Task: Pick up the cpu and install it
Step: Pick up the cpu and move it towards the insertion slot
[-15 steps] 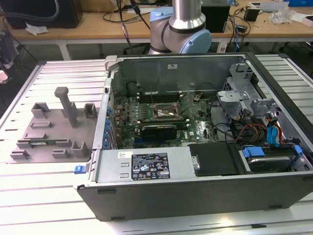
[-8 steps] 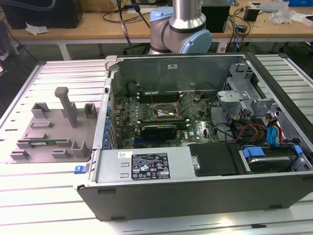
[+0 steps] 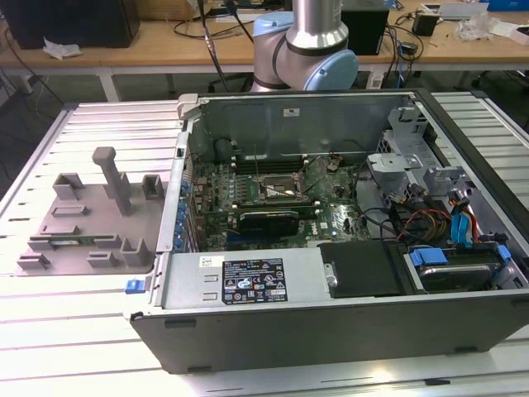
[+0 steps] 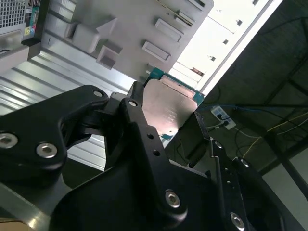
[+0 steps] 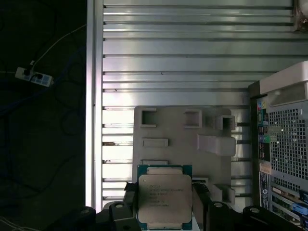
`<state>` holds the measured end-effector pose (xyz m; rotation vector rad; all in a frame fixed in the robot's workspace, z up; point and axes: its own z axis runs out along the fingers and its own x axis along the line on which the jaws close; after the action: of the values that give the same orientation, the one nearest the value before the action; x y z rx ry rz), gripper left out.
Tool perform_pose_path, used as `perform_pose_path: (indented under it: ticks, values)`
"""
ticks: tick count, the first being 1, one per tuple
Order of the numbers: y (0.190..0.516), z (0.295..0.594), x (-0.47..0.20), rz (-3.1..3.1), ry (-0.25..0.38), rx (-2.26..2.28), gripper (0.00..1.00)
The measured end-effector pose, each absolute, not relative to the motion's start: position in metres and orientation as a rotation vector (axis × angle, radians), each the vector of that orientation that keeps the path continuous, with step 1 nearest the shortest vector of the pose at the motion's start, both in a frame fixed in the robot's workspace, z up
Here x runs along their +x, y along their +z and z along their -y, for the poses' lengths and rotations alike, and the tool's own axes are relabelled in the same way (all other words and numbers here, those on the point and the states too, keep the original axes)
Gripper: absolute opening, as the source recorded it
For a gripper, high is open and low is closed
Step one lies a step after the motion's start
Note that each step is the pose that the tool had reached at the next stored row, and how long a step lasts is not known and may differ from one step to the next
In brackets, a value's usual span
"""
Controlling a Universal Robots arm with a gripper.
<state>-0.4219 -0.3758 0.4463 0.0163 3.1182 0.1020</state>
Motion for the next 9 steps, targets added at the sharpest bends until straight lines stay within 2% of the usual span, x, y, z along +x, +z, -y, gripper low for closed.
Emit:
perform_pose_path:
  ticks: [9]
  values:
    - [0.4496,0.3757,-0.415,-3.118,0.102,0.016,0.54]
